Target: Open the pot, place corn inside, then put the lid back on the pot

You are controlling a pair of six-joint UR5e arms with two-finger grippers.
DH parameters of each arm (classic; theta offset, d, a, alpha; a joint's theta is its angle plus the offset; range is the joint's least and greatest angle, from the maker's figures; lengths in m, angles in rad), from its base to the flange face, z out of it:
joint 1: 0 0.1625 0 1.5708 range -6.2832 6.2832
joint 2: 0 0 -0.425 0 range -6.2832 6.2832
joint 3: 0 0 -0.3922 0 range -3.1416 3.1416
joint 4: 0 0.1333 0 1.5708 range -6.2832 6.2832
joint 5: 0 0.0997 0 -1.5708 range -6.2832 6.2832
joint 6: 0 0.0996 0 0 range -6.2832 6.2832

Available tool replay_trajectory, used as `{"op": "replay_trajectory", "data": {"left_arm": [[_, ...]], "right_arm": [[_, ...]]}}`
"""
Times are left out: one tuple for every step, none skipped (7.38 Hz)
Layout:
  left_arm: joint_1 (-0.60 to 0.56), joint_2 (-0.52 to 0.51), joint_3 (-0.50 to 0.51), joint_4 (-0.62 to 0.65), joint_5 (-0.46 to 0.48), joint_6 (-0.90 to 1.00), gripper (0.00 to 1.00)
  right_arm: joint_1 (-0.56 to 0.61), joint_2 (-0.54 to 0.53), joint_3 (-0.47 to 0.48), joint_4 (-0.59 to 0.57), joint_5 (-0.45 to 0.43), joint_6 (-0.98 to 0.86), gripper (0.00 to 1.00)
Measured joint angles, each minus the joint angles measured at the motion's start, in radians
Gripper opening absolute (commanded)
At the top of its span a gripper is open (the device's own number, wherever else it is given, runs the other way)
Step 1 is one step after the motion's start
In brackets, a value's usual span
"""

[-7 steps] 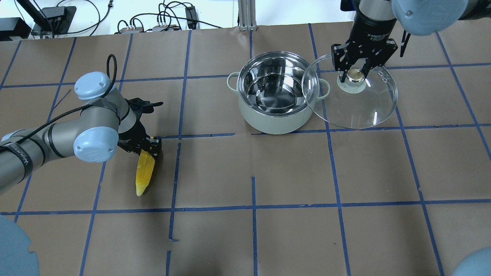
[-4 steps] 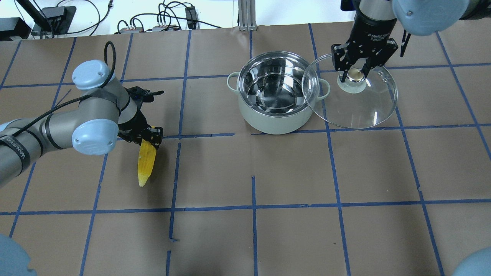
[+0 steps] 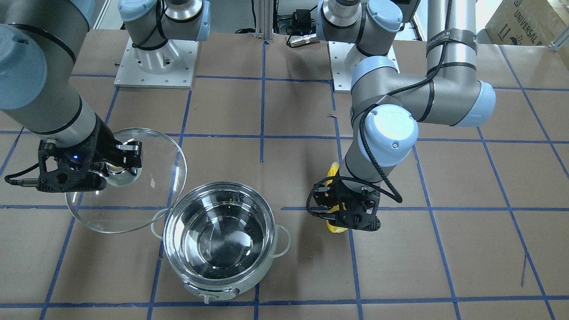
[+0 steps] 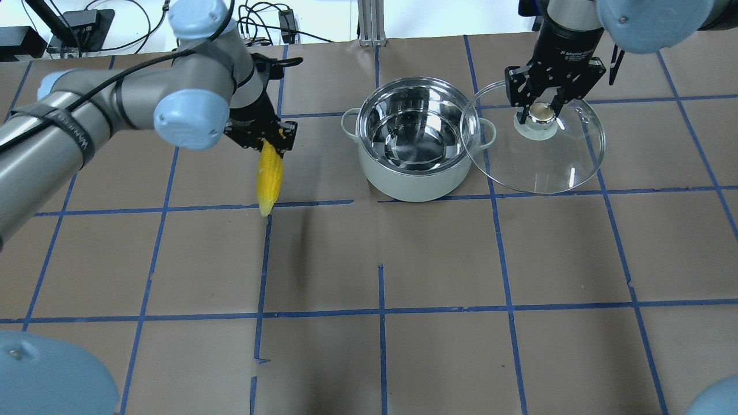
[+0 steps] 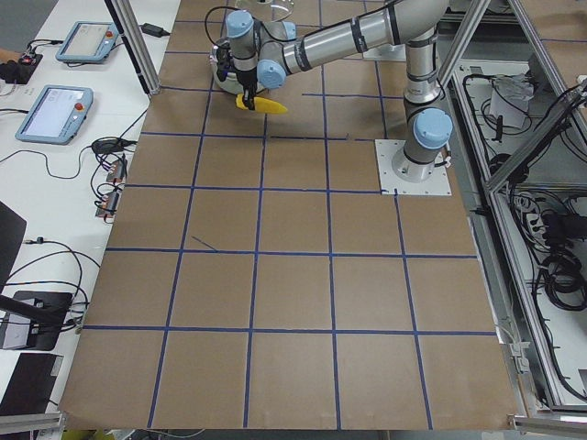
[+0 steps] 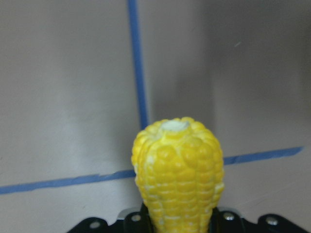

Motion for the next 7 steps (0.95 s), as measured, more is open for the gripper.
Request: {"op": "replay_trajectory", "data": {"left_arm": [[-0.045,-0.049,0.125,-0.061,-0.009,-0.044,0.13],[-0.089,-0.107,0.251,-0.099,-0.026,-0.1,0.14],[-0.129,-0.176,0.378,-0.132,-0.04,-0.159,0.14],[-0.163,-0.246,0.492,-0.17,-0.045,-0.204,0.14],[-0.194,-0.308,0.575,-0.193,-0.043,-0.23,0.17],[-0.217,-0.355,0.619,-0.199,-0.039,-0.242,0.71],[-0.229,-0.385,0.636,-0.198,-0.036,-0.246,0.97]], "right_arm": [[-0.018,-0.001,0.0,0.0,-0.001,-0.016,0.3],[-0.034,-0.005,0.001,0.001,0.0,-0.034,0.3],[-0.045,-0.011,0.001,0.001,0.001,-0.044,0.3],[-0.054,-0.011,0.001,0.001,0.004,-0.048,0.3],[-0.065,-0.01,0.002,0.002,0.008,-0.051,0.3],[-0.074,-0.009,0.006,0.001,0.011,-0.054,0.3],[-0.079,-0.011,0.013,0.0,0.013,-0.057,0.3]]}}
